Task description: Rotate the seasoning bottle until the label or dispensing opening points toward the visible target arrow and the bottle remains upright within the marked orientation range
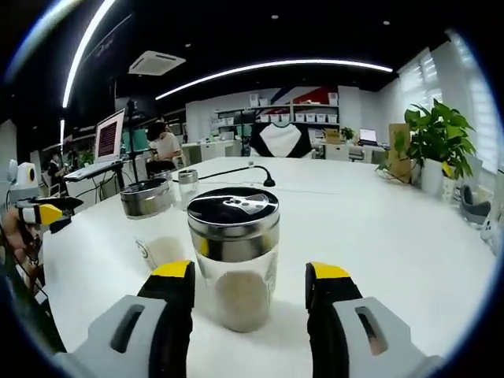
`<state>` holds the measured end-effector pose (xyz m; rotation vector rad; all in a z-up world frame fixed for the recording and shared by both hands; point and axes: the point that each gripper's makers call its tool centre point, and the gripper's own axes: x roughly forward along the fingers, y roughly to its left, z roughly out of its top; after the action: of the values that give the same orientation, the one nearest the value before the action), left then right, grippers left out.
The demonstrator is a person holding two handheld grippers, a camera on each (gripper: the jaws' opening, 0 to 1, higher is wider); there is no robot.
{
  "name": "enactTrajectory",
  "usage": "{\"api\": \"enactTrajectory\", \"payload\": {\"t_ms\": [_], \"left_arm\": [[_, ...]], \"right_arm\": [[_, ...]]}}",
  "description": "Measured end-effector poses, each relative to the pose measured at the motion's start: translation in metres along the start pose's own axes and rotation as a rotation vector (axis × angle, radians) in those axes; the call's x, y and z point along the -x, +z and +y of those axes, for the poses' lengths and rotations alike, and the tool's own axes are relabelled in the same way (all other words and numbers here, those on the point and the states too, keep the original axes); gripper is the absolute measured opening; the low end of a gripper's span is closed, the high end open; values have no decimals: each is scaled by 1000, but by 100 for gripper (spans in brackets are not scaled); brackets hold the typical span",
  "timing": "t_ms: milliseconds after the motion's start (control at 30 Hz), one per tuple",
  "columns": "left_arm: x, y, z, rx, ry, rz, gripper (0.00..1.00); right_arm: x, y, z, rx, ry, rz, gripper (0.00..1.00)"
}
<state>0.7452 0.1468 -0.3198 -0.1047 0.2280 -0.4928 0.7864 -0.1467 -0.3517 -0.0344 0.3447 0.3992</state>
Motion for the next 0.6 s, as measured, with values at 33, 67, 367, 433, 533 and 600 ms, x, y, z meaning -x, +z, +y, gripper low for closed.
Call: {"api": "enactTrajectory", "payload": {"t_ms": [33,67,367,433,533,600], "left_arm": [[0,-1,0,3,-2,5,94],[0,-1,0,5,-3,5,94],[-4,-5,-3,5,-11,10,94],[-5,-5,-6,18,-27,8,94],[-5,-7,-7,12,-31,19,93],[-4,-6,-2,17,-18,19,94]], "right_arm": [[0,-1,0,1,26,3,58],[0,0,1,-4,48,0,58],[2,-1,4,82,264,12,51],[0,0,3,88,289,10,53],[-4,0,5,72,345,8,54],[-7,0,10,86,364,2,53]]}}
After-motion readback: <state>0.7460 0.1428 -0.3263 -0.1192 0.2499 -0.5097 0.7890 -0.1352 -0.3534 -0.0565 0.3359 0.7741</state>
